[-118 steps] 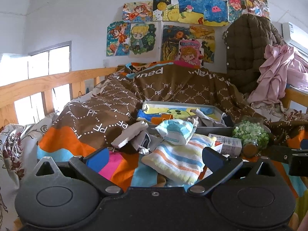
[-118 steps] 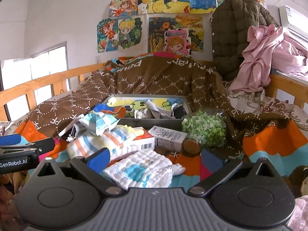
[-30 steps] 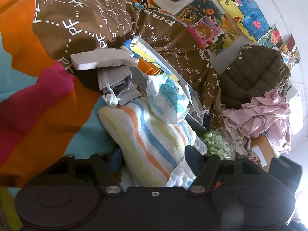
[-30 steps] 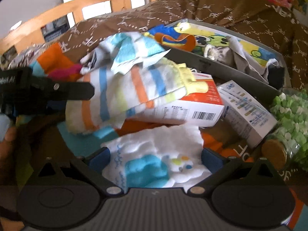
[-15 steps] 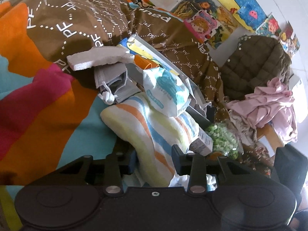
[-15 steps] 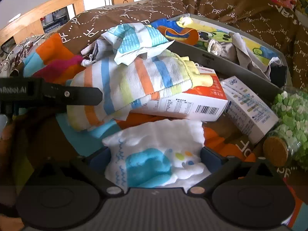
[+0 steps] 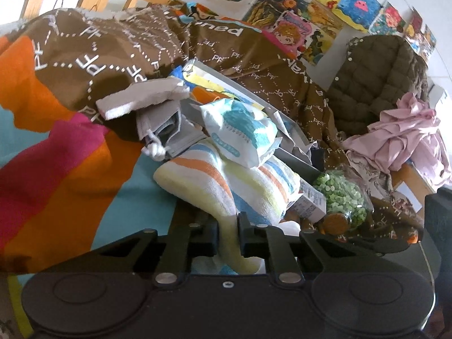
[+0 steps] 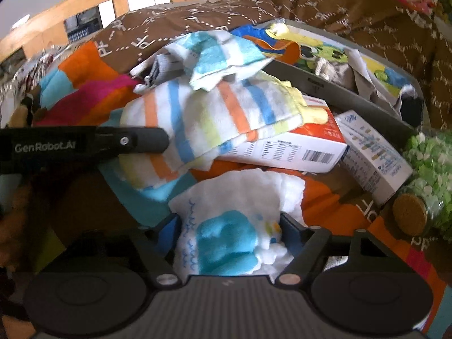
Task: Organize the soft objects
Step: 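Close the left gripper on the striped towel while the right gripper grasps the muslin cloth, then carry the striped towel and muslin cloth with both grippers over the tray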
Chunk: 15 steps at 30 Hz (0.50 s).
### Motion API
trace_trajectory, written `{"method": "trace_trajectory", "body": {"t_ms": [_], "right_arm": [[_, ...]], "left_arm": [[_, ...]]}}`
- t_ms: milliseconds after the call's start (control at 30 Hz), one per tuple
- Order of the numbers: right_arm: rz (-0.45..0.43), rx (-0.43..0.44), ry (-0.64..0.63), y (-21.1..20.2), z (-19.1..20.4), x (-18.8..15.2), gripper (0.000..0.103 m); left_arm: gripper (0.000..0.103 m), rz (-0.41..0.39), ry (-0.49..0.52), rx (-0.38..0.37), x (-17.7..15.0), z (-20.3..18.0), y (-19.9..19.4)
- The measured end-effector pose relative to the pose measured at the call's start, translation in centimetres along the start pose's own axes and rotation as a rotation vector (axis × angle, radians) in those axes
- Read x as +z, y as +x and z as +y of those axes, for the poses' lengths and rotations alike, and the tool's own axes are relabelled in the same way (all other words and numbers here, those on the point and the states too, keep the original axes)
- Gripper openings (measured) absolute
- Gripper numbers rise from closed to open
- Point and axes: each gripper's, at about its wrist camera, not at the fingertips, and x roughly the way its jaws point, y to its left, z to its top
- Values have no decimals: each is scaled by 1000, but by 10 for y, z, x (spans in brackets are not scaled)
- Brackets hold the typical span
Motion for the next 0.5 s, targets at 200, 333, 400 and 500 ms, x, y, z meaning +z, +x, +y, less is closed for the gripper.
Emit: {"method": "trace_trajectory", "body": {"t_ms": [200,333,400,500], "right_arm": [[-17,-12,0,-10,6,-2,48],[-39,-46,-4,-18,9,-4,29],[-57,-57,-8,-24,12,-6,27],[-88,-54,-15,-33,16,-6,26]], "left_arm": [[11,-19,83,-17,-4,-11,-3],[11,-19,153,-29,-8,-20,-8],[11,-4,152,-36,-9,-22,-13],[11,15,53,-44,-6,-16,-23]]}}
